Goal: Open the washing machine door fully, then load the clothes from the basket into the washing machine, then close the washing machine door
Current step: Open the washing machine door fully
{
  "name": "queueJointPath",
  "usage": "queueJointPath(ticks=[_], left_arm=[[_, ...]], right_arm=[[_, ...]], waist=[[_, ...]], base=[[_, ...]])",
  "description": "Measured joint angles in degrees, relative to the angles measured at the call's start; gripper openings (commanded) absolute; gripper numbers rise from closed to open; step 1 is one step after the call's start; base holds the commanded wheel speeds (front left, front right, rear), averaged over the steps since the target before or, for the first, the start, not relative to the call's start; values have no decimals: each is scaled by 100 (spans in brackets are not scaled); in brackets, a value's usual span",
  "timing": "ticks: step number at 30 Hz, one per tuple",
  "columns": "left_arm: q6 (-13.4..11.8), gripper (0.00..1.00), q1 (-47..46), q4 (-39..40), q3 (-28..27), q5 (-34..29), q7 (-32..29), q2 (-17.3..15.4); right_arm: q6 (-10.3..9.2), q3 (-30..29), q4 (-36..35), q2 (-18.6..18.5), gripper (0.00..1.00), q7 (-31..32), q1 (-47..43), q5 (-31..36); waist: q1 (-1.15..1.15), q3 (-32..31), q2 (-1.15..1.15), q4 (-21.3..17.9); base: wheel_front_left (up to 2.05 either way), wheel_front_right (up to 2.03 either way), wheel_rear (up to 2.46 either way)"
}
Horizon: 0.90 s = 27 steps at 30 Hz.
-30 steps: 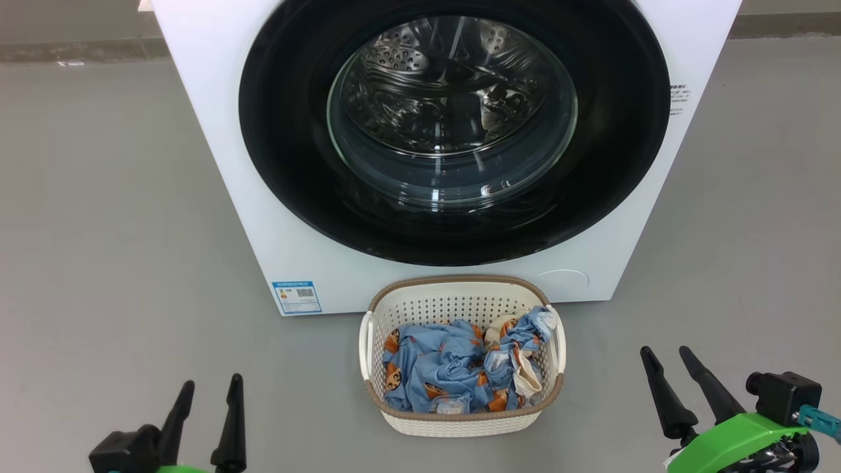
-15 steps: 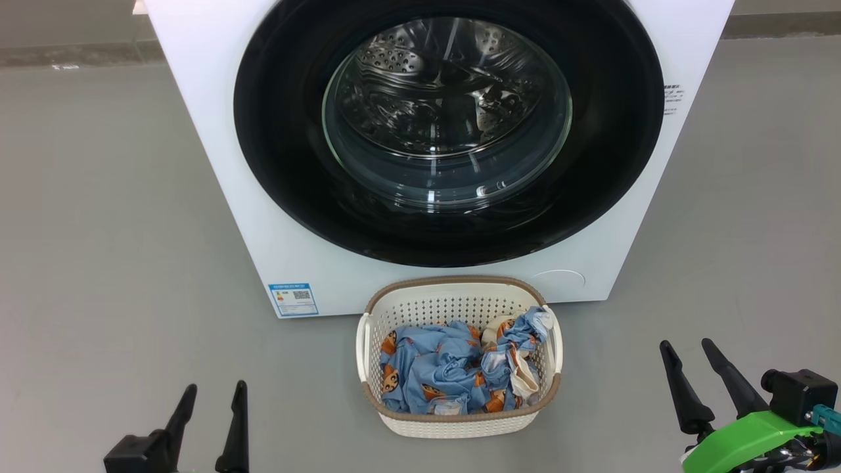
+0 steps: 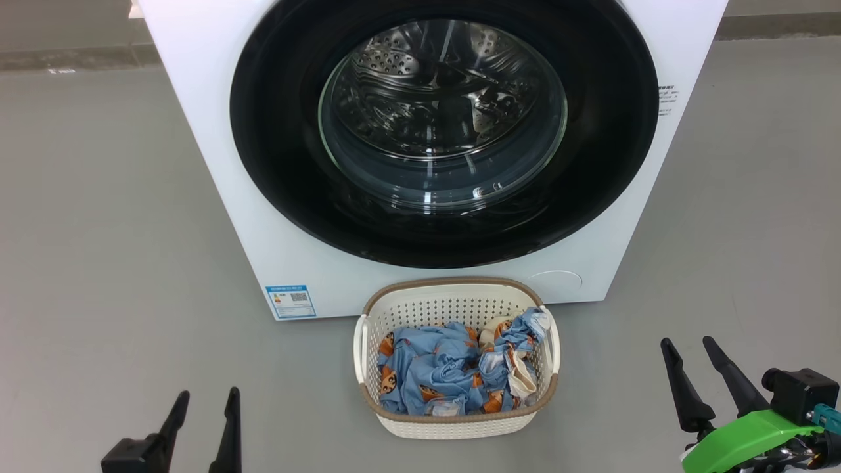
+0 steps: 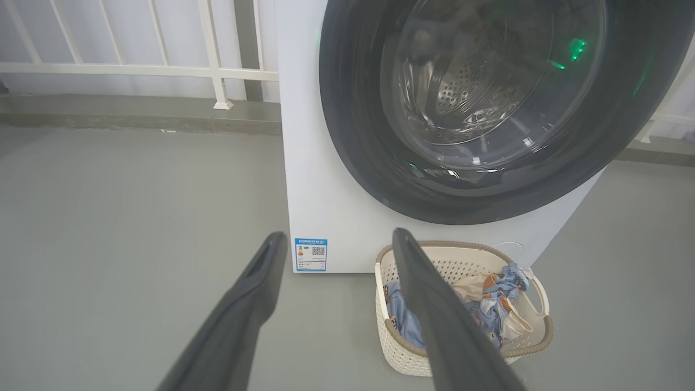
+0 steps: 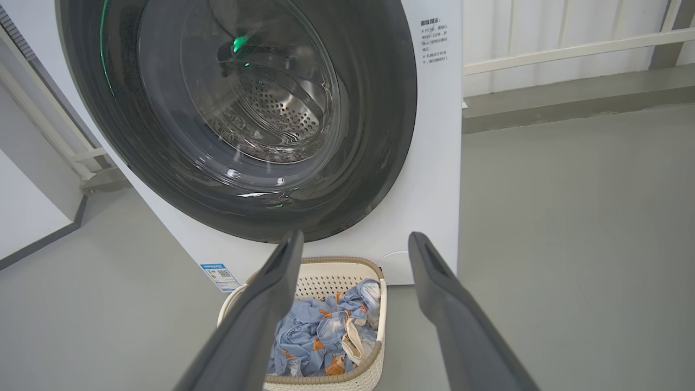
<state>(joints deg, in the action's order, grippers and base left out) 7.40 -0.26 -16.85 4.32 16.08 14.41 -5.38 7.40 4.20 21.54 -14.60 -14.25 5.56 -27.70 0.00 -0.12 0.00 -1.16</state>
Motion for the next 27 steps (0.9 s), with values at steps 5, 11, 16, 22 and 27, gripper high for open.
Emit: queueJointPath(ticks=[5,11,16,22,27], left_arm=[[0,100,-2,-8,-47,-120,0,3],[0,100,-6,-5,-100,-121,7,0],[0,100,-8,0,-123,-122,7,2],[0,100,-24,9,-143,-109,7,32],[0,100,-110,22,-143,-85,7,44]], right_arm=[[0,-5,-30,8,100,-1,-1,-1],[0,-19,-55,15,100,-1,-1,0],[0,-33,-66,16,100,-1,-1,-1],[0,-33,-82,16,100,-1,-1,-1],[0,-34,-81,16,100,-1,0,-1]], waist=[[0,23,0,10],[0,64,0,19],[0,79,0,25],[0,108,0,22],[0,132,0,15]], base=[[44,44,-89],[89,89,-179],[123,123,-246],[123,123,-246],[123,123,-246]])
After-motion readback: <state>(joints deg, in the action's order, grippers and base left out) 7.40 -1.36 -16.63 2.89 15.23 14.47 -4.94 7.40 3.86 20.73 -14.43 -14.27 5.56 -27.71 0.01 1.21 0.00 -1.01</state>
